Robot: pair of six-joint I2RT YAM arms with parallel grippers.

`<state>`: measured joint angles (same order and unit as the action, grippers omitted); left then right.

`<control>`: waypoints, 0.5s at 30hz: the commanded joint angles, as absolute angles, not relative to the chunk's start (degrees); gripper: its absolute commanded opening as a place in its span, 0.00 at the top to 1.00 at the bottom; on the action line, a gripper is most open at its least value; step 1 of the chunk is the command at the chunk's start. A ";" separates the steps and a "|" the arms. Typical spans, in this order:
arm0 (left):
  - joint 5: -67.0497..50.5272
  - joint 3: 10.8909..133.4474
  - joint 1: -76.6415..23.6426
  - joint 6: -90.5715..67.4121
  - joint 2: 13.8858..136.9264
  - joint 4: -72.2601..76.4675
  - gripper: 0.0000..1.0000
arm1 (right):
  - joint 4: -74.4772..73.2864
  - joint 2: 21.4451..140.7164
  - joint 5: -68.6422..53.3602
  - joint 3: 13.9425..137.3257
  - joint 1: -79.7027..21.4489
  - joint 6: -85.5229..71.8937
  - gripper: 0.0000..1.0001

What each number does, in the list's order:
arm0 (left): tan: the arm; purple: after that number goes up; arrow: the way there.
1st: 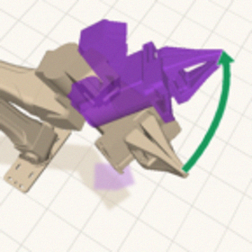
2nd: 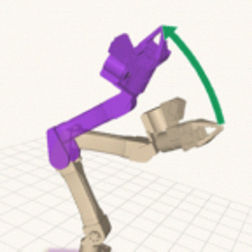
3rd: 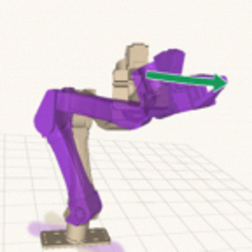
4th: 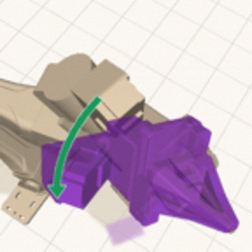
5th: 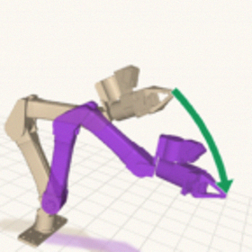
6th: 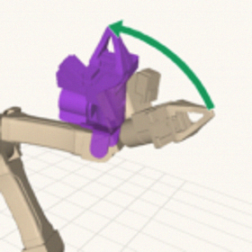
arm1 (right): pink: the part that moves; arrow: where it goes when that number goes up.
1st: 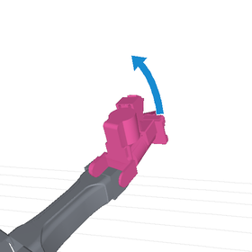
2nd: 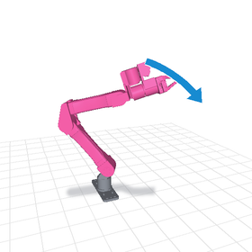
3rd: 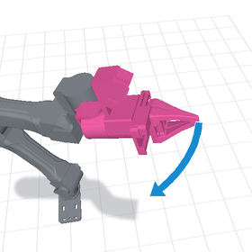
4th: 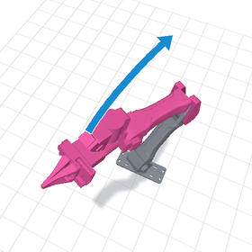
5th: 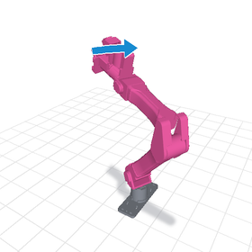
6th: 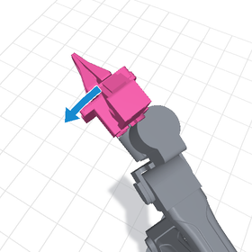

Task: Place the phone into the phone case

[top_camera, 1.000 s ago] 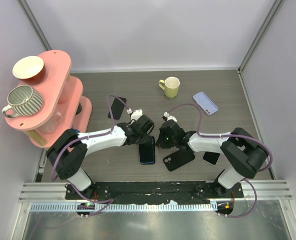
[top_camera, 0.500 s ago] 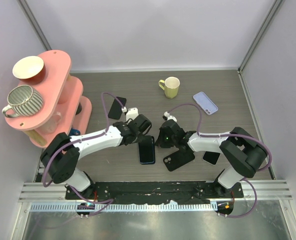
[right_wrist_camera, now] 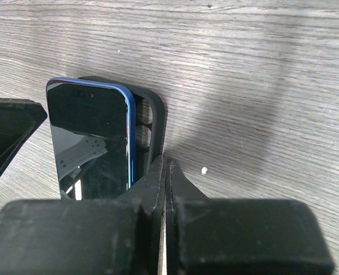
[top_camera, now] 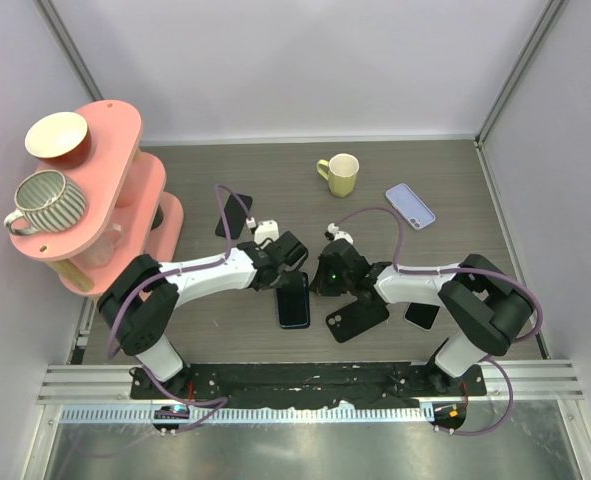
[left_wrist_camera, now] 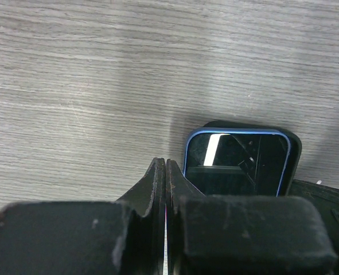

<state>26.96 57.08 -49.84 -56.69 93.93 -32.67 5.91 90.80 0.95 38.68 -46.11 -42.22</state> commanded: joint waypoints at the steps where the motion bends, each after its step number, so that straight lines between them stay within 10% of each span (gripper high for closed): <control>1: 26.38 56.09 -49.57 -57.39 92.90 -27.09 1.00 | 5.54 92.37 2.37 38.94 -46.05 -42.19 0.99; 15: 22.50 53.26 -49.57 -59.33 91.94 -19.34 1.00 | 6.06 92.81 2.02 39.02 -46.05 -42.10 0.99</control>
